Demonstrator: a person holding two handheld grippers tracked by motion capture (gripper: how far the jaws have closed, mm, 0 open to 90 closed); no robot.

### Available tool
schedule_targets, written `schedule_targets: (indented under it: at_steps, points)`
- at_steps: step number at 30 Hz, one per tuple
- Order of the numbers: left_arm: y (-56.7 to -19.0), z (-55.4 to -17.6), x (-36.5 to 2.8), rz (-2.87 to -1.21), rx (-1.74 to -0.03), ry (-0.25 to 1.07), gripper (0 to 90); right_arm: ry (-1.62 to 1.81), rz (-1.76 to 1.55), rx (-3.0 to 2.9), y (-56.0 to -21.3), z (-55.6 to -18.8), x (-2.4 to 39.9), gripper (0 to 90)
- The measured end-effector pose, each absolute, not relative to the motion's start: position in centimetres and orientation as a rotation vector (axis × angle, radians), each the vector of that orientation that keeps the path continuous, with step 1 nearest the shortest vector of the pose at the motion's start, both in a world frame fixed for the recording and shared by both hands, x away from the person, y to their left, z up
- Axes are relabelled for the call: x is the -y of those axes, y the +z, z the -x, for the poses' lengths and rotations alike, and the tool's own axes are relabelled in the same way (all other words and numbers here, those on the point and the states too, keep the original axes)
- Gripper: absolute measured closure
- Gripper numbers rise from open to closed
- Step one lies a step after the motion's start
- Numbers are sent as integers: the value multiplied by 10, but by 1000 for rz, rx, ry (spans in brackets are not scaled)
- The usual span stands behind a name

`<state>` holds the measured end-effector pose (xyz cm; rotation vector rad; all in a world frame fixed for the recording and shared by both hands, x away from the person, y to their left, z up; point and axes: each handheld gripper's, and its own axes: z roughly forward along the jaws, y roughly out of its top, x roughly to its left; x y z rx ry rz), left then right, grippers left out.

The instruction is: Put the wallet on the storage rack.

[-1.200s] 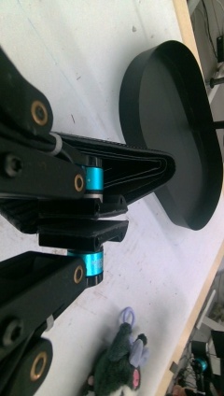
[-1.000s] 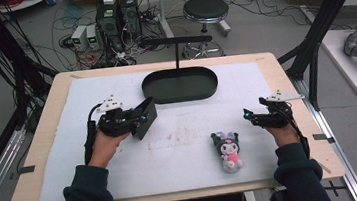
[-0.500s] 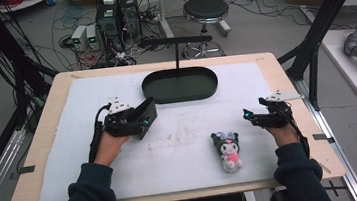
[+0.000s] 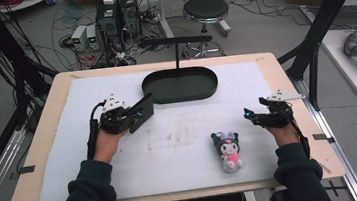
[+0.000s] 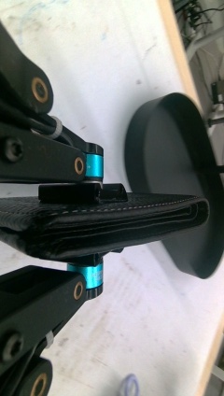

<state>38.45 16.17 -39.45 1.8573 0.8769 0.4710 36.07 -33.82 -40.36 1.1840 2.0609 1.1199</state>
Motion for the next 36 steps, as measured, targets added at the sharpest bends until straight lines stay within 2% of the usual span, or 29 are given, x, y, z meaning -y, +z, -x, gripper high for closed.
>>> schedule_targets:
  at_steps: [8, 15, 18, 30, 36]
  points:
    - [-360, -404, -153, -1806, -805, 469, 760, 1122, -1180, -2056, -403, -360, 338, 234]
    - [-336, -439, -138, -1785, -652, 486, 758, 1132, -1181, -2053, -403, -360, 339, 234]
    - [-332, -456, -130, -1785, -651, 457, 756, 1140, -1184, -2047, -402, -360, 340, 234]
    - [-361, -510, -105, -1844, -696, 393, 754, 1151, -1185, -2044, -401, -356, 340, 234]
    - [-381, -534, -106, -1773, -795, 386, 754, 1155, -1184, -2050, -402, -357, 338, 234]
